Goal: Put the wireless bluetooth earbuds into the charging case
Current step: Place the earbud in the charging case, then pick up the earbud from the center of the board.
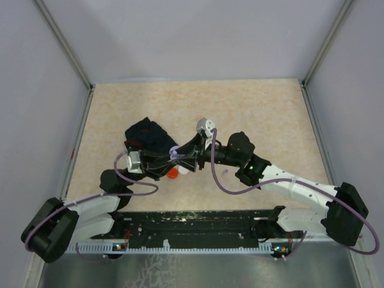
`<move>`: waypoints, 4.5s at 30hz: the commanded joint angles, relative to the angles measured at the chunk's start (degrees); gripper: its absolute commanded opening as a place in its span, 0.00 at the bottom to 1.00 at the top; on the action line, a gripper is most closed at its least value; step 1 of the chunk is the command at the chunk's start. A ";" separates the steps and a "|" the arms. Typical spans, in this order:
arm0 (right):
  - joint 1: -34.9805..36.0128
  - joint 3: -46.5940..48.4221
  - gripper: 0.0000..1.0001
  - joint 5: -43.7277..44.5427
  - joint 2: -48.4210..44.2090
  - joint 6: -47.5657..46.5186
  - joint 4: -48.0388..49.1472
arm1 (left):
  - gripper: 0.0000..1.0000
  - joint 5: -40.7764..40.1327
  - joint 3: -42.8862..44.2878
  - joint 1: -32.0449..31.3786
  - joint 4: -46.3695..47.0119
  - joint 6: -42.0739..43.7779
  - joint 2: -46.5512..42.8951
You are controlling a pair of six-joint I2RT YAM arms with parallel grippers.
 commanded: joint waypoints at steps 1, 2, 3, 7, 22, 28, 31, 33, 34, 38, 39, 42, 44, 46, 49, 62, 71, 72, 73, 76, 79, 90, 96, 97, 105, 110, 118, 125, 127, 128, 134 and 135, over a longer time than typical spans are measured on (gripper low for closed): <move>0.33 2.80 0.45 3.29 0.33 -0.88 -2.35 | 0.00 1.40 0.21 -0.08 2.55 1.88 -0.49; 0.35 3.07 0.46 3.69 0.25 -1.07 -2.98 | 0.00 1.25 0.09 -0.08 2.40 2.02 -0.47; 0.35 3.27 0.47 4.25 0.15 -1.23 -3.70 | 0.00 1.02 -0.06 -0.08 2.48 2.16 -0.48; 0.34 3.60 0.48 6.67 0.00 -1.70 -5.60 | 0.00 0.51 -0.57 -0.08 2.99 2.03 -0.56; 0.35 6.61 0.58 10.43 -0.79 -1.82 -11.61 | 0.00 -1.80 -1.42 -0.08 0.51 3.57 -0.79; 0.35 12.03 0.59 12.12 -1.05 -1.03 -21.53 | 0.00 -2.84 -1.02 -0.08 -8.14 8.21 -3.24; 0.37 16.26 0.59 13.13 0.09 -0.90 -28.20 | 0.00 -2.96 -0.81 -0.08 -11.04 9.86 -4.17; 0.42 18.69 0.59 12.99 1.18 -0.66 -31.39 | 0.00 -2.83 -0.60 -0.08 -12.11 10.62 -4.34; 0.39 19.69 0.59 12.65 1.67 -0.65 -32.81 | 0.00 -2.76 -0.57 -0.08 -12.35 10.76 -4.30; 0.36 21.79 0.58 14.45 2.51 -0.60 -36.96 | 0.00 -2.47 -0.46 -0.08 -12.85 11.18 -4.32; 0.35 22.21 0.58 15.82 2.56 -0.62 -38.27 | 0.00 -2.71 -0.54 -0.08 -13.13 11.41 -4.48; 0.35 23.15 0.58 21.14 2.64 -1.31 -42.93 | 0.00 -4.58 -0.77 -0.08 -15.79 12.08 -5.44; 0.31 23.58 0.58 24.79 3.00 -1.52 -47.28 | 0.00 -6.29 -1.14 -0.08 -17.91 12.38 -6.67; 0.22 23.60 0.58 28.58 3.52 -1.36 -50.99 | 0.00 -8.14 -1.35 -0.08 -20.85 12.87 -8.37; -0.61 22.84 0.58 34.05 4.75 0.34 -56.34 | 0.00 -10.49 -0.89 -0.08 -27.39 14.31 -11.24; -13.76 8.65 0.55 34.26 8.82 11.91 -59.83 | 0.00 -12.58 -3.98 -0.17 -30.58 16.76 -12.01; -16.08 8.32 0.45 36.98 17.59 16.16 -58.64 | 0.00 -12.81 -4.56 -0.17 -32.86 17.77 -13.51; -16.04 8.50 0.44 37.59 18.49 16.67 -58.68 | 0.00 -12.72 -4.57 -0.17 -32.98 17.68 -13.64; -16.08 8.57 0.44 37.88 19.29 17.34 -58.68 | 0.00 -12.63 -4.62 -0.17 -33.00 17.60 -13.71; -16.08 8.62 0.44 38.09 20.85 19.09 -58.45 | 0.00 -12.33 -4.58 -0.17 -33.04 17.55 -13.83; -16.08 8.53 0.43 38.67 21.69 19.90 -58.23 | 0.00 -12.36 -4.58 -0.17 -33.05 17.55 -13.75; -16.09 8.65 0.35 37.60 24.91 20.32 -56.87 | 0.00 -12.23 -4.58 -0.17 -33.07 17.31 -13.57; -16.08 8.78 0.34 36.23 25.50 20.26 -55.96 | 0.00 -12.23 -4.67 -0.17 -33.05 17.29 -13.66; -16.08 8.81 0.33 36.04 25.64 20.13 -55.84 | 0.00 -12.23 -4.67 -0.17 -33.05 17.25 -13.64; -16.13 8.98 0.32 34.84 26.38 19.54 -55.70 | 0.00 -12.06 -4.63 -0.17 -33.05 17.11 -13.65; -16.00 9.10 0.30 33.44 27.32 18.87 -55.34 | 0.00 -12.06 -4.72 -0.17 -33.05 17.09 -13.52; -15.54 9.55 0.24 33.43 28.69 18.30 -56.29 | 0.00 -11.97 -4.65 -0.21 -32.96 16.91 -13.55; -13.45 11.41 0.24 35.81 32.57 17.58 -59.01 | 0.00 -11.80 -4.58 -0.17 -32.96 16.72 -13.49; -12.55 12.43 0.25 37.08 33.72 17.48 -60.64 | 0.00 -11.77 -4.59 -0.17 -33.00 16.66 -13.48; -12.08 12.83 0.25 37.65 34.13 17.43 -61.37 | 0.00 -11.74 -4.60 -0.17 -32.90 16.62 -13.41; -10.15 14.22 0.24 38.53 35.74 17.36 -63.46 | 0.00 -11.62 -4.58 -0.17 -32.78 16.57 -13.48; -10.08 14.30 0.24 38.51 35.83 17.24 -63.63 | 0.00 -11.63 -4.58 -0.17 -32.90 16.65 -13.48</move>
